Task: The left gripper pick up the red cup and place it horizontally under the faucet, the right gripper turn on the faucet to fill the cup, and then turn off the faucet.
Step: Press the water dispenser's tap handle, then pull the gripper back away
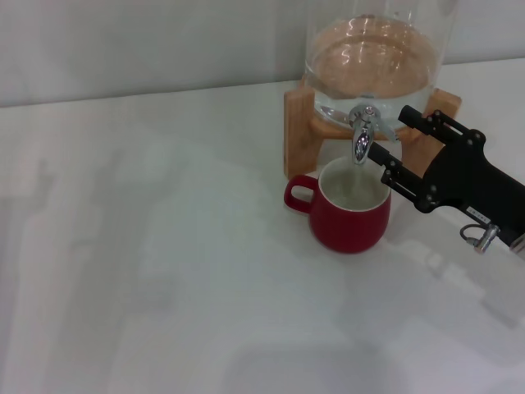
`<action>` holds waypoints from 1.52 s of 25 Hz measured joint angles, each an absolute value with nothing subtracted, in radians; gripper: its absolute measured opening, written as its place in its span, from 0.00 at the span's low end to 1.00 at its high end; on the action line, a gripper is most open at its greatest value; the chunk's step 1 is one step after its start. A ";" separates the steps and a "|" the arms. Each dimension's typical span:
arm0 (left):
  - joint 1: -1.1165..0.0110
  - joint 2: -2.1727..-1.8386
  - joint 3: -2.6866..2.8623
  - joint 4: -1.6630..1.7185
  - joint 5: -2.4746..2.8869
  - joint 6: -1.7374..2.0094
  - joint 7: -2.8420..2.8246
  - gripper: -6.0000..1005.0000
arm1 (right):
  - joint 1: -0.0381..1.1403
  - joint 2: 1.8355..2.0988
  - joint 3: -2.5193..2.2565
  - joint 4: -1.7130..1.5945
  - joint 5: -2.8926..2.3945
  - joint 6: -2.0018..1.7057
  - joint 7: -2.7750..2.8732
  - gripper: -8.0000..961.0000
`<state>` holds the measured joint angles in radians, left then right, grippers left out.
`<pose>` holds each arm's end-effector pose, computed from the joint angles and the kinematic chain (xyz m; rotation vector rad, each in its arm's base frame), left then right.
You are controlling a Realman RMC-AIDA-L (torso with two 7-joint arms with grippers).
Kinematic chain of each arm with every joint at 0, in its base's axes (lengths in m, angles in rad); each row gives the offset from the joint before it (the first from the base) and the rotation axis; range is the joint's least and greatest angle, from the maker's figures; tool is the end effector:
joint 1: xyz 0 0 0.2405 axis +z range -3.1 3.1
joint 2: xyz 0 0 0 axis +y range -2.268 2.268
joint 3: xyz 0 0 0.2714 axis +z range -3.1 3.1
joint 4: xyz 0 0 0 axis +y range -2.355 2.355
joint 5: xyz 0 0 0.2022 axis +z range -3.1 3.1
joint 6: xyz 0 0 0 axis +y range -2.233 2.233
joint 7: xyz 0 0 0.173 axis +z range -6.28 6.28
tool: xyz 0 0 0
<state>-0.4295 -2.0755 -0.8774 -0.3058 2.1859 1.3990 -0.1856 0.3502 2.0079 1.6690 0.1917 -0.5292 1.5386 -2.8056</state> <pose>-0.2800 0.3645 0.0189 -1.3664 -0.4465 -1.0576 0.2866 0.3110 -0.0109 -2.0185 0.0899 0.9470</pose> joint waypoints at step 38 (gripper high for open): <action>-0.429 -2.075 -0.877 -0.310 2.186 1.400 -0.186 0.88 | 0.357 2.006 1.673 0.204 -0.505 1.522 -2.806 0.64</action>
